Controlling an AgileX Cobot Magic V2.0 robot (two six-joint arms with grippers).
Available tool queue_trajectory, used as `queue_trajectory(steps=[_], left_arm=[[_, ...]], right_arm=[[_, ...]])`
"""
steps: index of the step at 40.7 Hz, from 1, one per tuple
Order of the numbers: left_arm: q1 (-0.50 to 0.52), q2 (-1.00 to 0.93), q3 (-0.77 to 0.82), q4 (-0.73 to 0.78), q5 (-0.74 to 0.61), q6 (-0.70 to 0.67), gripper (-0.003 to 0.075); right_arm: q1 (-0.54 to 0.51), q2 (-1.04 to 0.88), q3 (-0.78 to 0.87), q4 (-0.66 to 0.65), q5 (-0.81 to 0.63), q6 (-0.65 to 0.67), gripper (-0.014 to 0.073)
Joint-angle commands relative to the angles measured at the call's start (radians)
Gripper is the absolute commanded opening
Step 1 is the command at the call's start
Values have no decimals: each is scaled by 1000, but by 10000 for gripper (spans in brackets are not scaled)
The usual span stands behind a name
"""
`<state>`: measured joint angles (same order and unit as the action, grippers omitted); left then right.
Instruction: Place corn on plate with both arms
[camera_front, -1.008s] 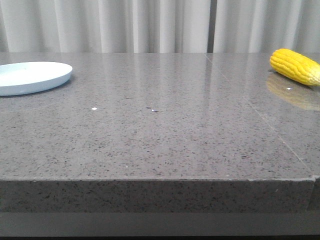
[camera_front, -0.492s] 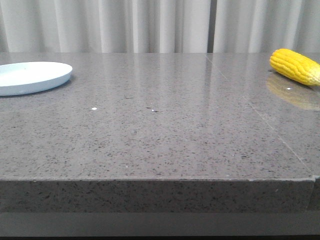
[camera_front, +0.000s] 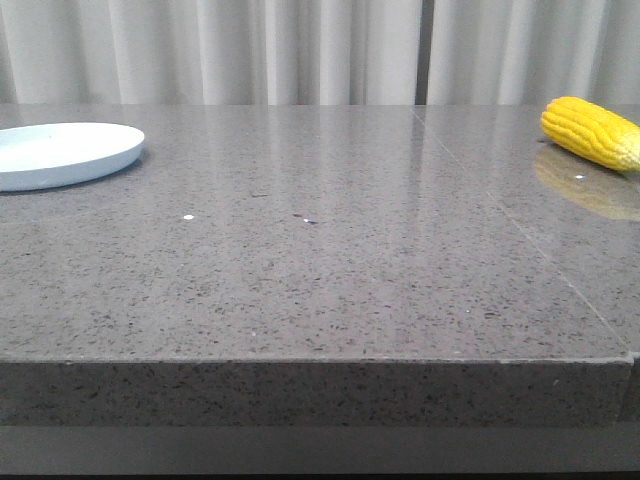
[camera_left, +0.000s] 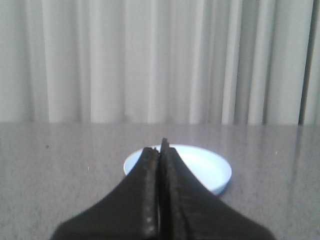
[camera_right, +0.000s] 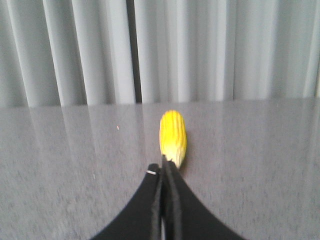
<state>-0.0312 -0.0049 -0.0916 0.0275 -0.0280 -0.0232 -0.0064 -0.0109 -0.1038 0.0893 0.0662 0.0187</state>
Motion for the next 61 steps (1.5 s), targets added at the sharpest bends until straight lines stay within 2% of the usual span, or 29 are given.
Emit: queue_trajectory(steps=[1,11,20,23,33,47,51,55,57,59,61], left_arm=[[-6,-1,-114,-10,-73,-1,-20],[-6,126,-397,-10,128,-1,-20],[-6,286,-596,-10,408,-1,-20],[-6,330,-613,-10,455,-1,-20],[-6,396,-613,-15,544,-1,-20],[-6,403,-613,-15,596,-1,-19],[-6,403,-613,-15,600,-1,34],[-6,403,-613,-15,600,-1,194],[-6,403,-613,-15,600,-1,311],[-6,403,-613,-15,600,-1,393],[-6,403,-613,-15,600,-1,465]], right_arm=[[-4,-3,-109,1,-17,-5,-86],[-4,125,-354,-33,179,-5,-86],[-4,280,-521,-33,392,-5,-86],[-4,332,-541,-33,447,-5,-86],[-4,423,-537,-32,471,-5,-86],[-4,449,-537,-32,509,-5,-81],[-4,449,-537,-32,524,-6,0],[-4,449,-537,-32,526,-6,207],[-4,449,-537,-32,526,-6,324],[-4,449,-537,-32,526,-6,428],[-4,449,-537,-32,526,-6,492]])
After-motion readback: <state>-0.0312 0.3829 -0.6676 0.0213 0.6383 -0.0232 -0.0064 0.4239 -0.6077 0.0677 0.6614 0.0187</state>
